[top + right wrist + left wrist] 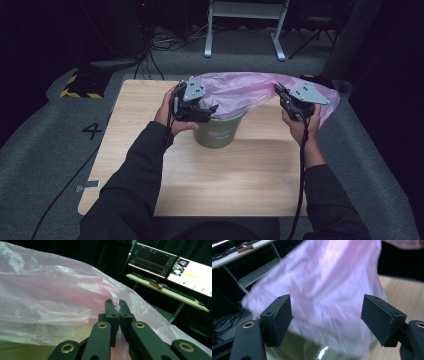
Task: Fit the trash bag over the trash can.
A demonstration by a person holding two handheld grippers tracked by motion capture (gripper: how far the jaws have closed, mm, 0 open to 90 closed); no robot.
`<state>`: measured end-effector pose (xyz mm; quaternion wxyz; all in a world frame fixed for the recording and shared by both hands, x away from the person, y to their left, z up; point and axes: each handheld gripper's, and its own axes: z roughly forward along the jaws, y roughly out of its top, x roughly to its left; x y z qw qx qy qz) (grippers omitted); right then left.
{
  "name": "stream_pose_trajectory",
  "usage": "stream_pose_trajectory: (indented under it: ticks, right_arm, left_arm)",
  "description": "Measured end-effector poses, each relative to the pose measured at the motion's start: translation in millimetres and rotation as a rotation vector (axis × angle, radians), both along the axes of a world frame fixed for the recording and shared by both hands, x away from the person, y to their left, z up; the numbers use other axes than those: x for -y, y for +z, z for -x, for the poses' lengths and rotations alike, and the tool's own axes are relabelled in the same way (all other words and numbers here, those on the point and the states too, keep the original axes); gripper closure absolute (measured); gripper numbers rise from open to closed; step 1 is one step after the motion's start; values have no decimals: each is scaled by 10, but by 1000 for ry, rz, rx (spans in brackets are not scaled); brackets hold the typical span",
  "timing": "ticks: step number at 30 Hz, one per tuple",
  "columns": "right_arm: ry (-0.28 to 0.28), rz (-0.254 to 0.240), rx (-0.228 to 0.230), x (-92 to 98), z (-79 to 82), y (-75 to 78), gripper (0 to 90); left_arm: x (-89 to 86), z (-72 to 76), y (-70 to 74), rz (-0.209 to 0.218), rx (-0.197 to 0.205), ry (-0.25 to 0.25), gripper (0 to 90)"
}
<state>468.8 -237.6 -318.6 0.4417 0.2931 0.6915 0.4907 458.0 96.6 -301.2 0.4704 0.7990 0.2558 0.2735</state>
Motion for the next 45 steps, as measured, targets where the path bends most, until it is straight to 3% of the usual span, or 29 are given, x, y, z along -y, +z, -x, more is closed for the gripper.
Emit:
stream_pose_trajectory:
  ticks: [1, 4, 6, 8, 10, 11, 14, 17, 18, 21, 25, 28, 33, 41, 45]
  right_arm:
    - [4, 1, 1, -3, 6, -1, 899]
    - [27, 14, 3, -5, 27, -4, 899]
    - [39, 22, 6, 0, 44, 0, 899]
    - [56, 33, 8, 5, 62, 4, 899]
    - [91, 45, 18, 9, 82, 3, 899]
    - [100, 54, 19, 6, 90, 4, 899]
    - [135, 73, 21, -16, 115, 3, 899]
    - [171, 108, 27, -68, 150, 12, 899]
    - [176, 125, 31, -100, 168, 20, 899]
    - [205, 145, 49, -164, 230, 47, 899]
    - [212, 162, 70, -185, 311, 93, 899]
    - [184, 159, 73, -131, 325, 122, 899]
    - [125, 167, 64, -49, 276, 134, 899]
    - [129, 187, 67, -146, 251, 121, 898]
    - [142, 170, 66, -193, 239, 137, 898]
  left_arm:
    - [3, -37, 14, -9, -3, 9, 249]
    - [9, -143, -15, -93, 14, 63, 248]
    - [-36, -218, -40, -105, 1, 89, 251]
    - [-88, -282, -63, -80, -28, 86, 293]
    - [-105, -329, -78, -100, -32, 96, 317]
    - [-109, -347, -82, -102, -36, 97, 373]
    - [-107, -379, -71, -102, -45, 90, 425]
    - [-69, -387, -65, -142, -49, 44, 497]
    - [-56, -390, -67, -155, -58, 28, 559]
    - [-27, -407, -76, -186, -63, 10, 615]
    - [6, -431, -87, -224, -65, -2, 665]
    - [26, -449, -103, -244, -65, -5, 680]
    - [49, -482, -111, -238, -79, -17, 693]
    - [148, -528, -131, -249, -92, -50, 747]
    - [191, -555, -138, -253, -107, -73, 804]
